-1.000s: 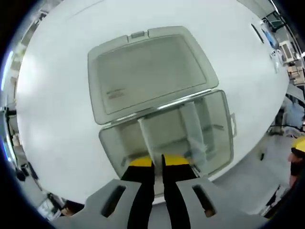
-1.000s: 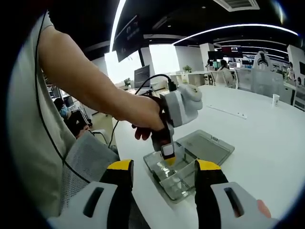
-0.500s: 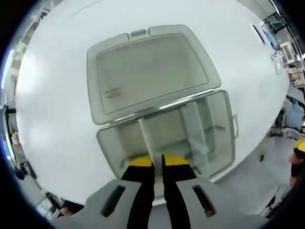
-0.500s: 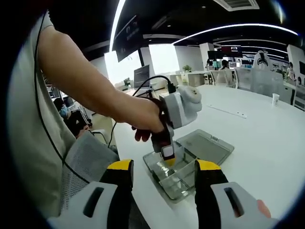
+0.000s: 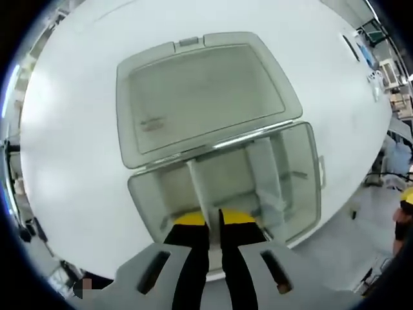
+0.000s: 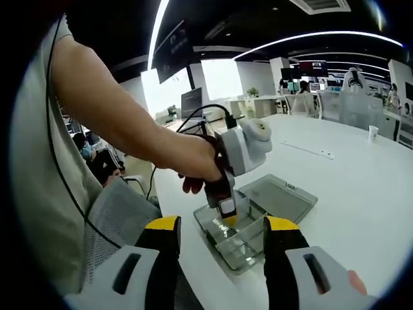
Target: Insert the divider into the dual guide fixture by aligning both edges with the guide slots and pushing it downward to the bottom, including one-sided entry, uneven engagement, binding, and posture correction.
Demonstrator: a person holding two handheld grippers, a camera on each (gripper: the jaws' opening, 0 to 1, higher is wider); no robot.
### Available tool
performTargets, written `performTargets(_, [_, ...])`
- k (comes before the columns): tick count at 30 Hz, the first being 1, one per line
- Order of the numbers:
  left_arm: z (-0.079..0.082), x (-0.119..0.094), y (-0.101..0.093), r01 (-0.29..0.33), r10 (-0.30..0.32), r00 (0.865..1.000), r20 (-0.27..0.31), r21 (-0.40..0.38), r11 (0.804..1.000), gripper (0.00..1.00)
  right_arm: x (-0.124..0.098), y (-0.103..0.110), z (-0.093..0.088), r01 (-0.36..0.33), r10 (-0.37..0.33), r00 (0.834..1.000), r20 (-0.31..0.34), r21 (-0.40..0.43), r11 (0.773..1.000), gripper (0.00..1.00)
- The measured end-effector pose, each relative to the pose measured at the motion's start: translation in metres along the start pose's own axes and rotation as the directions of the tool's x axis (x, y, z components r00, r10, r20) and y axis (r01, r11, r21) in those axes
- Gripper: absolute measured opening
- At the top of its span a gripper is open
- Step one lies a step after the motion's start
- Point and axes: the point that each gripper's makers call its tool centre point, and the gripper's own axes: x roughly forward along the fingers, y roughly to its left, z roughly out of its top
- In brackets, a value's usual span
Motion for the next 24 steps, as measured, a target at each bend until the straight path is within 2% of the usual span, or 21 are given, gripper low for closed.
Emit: performTargets(24, [0.0005, 0.0043, 0.0005, 0.011, -0.011, 1.000, 0.003, 0.007, 1.000, 0.02, 0.0005, -0.0014, -0.0003, 0.001, -0.001, 1.000, -0.007, -0.003, 1.000, 0.49])
